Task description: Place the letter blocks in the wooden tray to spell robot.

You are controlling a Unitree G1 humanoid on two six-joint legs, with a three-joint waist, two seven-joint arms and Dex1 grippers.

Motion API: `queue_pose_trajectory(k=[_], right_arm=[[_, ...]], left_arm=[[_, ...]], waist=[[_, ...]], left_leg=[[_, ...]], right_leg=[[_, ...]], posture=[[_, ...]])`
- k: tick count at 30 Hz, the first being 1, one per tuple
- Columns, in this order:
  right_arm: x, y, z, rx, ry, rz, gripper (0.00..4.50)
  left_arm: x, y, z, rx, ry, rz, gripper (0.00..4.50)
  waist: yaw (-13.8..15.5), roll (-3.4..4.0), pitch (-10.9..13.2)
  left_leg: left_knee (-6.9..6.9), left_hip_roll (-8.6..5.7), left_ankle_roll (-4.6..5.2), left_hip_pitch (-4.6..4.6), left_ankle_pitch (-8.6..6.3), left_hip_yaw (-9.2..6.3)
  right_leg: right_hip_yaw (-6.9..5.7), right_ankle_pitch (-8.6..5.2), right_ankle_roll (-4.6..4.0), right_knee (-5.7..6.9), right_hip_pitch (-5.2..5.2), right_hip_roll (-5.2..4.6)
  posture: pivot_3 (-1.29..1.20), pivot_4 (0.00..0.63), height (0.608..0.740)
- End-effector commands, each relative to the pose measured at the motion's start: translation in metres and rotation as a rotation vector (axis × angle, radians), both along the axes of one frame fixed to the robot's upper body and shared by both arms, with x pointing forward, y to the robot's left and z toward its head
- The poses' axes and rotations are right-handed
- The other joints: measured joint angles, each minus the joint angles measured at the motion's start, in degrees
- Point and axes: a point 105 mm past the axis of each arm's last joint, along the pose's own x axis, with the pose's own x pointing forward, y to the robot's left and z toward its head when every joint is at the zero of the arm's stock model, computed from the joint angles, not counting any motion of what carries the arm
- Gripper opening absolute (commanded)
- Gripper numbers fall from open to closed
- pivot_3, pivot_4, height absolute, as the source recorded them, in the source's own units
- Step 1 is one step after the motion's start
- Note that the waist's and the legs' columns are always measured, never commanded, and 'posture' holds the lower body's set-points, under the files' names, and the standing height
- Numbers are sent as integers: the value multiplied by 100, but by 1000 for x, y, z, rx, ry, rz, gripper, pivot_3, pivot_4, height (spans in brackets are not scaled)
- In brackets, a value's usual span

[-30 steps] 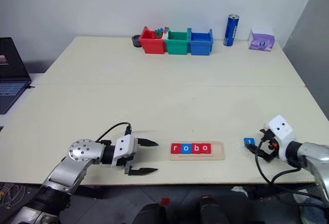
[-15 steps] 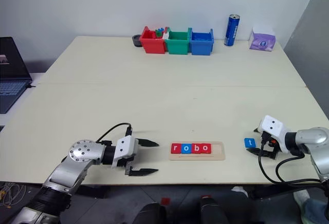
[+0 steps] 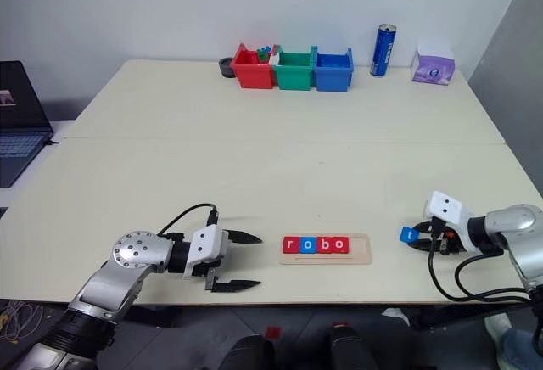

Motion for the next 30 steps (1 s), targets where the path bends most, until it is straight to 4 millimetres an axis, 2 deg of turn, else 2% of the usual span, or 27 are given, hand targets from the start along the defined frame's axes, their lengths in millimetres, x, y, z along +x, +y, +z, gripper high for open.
queue_pose_trajectory(k=[1,5,10,18,25,30], right_arm=[[-4,18,27,63,-36,41,1458],[-22,55,40,57,-60,176,1458],[-32,83,34,-24,-61,280,1458],[-16,92,18,-118,-77,302,1458],[-6,92,11,-179,-91,322,1458],[-5,96,12,-169,-84,342,1458]], left_arm=[[3,2,7,-1,-34,1,4500],[3,3,6,1,-35,4,4500],[3,-2,8,-4,-39,-4,4500],[5,-10,14,-14,-47,-11,4500],[4,-11,13,-19,-44,-3,4500],[3,-11,12,-23,-43,2,4500]], waist=[[-1,5,4],[0,10,6],[2,9,6],[3,8,7],[2,7,8],[-4,7,7]], left_leg=[[0,0,0,-1,0,-1],[-3,1,0,-3,0,-9],[0,0,0,-3,0,-9],[1,-1,0,-4,0,-6],[-1,-1,0,-7,0,-8],[2,1,0,-3,0,-7]], right_leg=[[0,0,0,1,-1,0],[-5,-1,2,1,-2,0],[-7,-5,9,-1,-1,0],[-8,-5,8,-1,-3,-1],[-7,-2,2,-1,-6,-1],[-6,-2,3,0,-4,-1]], posture=[[0,150,740],[0,150,740],[0,150,740],[0,150,740],[0,150,740],[0,150,740]])
